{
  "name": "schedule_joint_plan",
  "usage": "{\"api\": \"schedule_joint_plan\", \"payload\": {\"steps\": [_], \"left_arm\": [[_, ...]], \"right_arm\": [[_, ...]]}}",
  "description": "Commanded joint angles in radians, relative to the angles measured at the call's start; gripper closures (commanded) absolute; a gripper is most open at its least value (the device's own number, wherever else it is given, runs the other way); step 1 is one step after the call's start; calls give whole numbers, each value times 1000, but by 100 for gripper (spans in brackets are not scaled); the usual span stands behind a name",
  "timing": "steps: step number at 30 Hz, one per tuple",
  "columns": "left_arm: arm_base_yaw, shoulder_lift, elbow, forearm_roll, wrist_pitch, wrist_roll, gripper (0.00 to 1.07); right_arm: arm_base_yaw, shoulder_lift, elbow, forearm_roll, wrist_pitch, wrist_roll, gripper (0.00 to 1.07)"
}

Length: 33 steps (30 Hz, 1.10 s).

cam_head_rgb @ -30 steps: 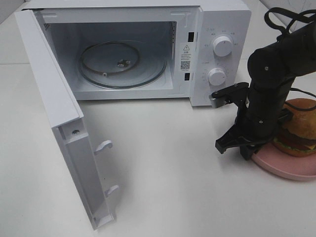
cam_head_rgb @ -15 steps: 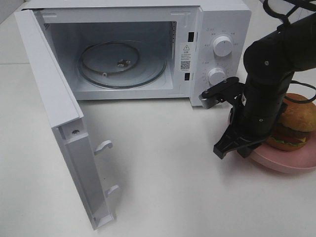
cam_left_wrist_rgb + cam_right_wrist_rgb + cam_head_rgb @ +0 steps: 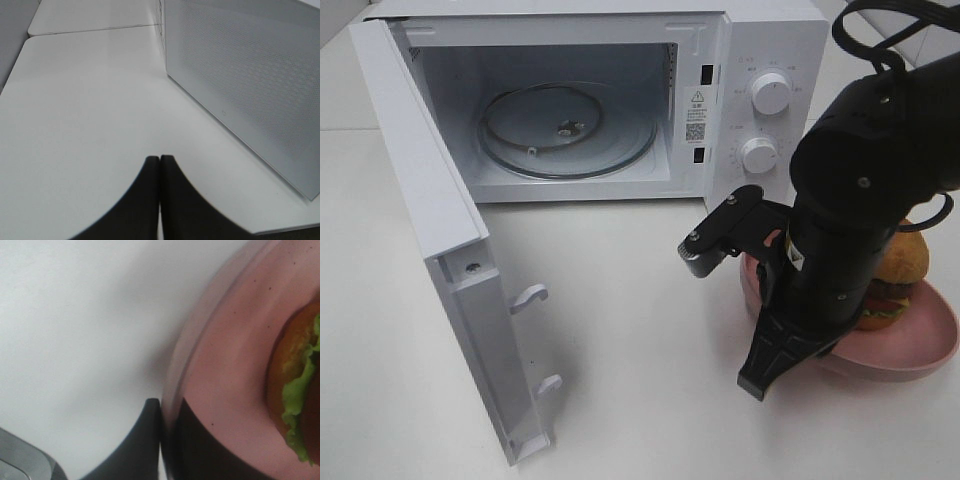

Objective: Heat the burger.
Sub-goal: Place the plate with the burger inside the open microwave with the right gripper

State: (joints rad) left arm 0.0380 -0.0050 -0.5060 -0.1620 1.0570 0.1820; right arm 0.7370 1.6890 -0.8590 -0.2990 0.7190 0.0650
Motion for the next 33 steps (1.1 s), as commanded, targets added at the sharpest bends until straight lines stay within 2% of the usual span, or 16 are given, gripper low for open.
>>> {"api": "schedule_joint_plan", "payload": {"steps": [1, 3, 4, 7, 15, 23, 25, 27, 28, 33], "left_arm": [[3, -19, 0, 2, -8, 0, 106], [3, -19, 0, 2, -8, 0, 106], [3, -19, 0, 2, -8, 0, 106], [3, -19, 0, 2, -8, 0, 106], [3, -19, 0, 2, -8, 0, 106], [3, -19, 0, 2, -8, 0, 106], [3, -19, 0, 2, -8, 0, 106], [3, -19, 0, 2, -8, 0, 106], [3, -19, 0, 2, -8, 0, 106], [3, -19, 0, 2, -8, 0, 106]], "right_arm": [[44, -39, 17, -53, 18, 6, 107], [77, -59, 34, -62, 7, 6, 107], [134, -85, 60, -85, -8, 6, 107], [153, -94, 68, -94, -12, 6, 107], [297, -119, 99, -157, -74, -132, 107], [300, -119, 99, -154, -137, -304, 107], [299, -119, 99, -154, -189, -432, 107], [299, -119, 99, -154, -189, -432, 107], [299, -117, 99, -156, -221, -545, 107], [299, -117, 98, -156, -256, -653, 107]]}}
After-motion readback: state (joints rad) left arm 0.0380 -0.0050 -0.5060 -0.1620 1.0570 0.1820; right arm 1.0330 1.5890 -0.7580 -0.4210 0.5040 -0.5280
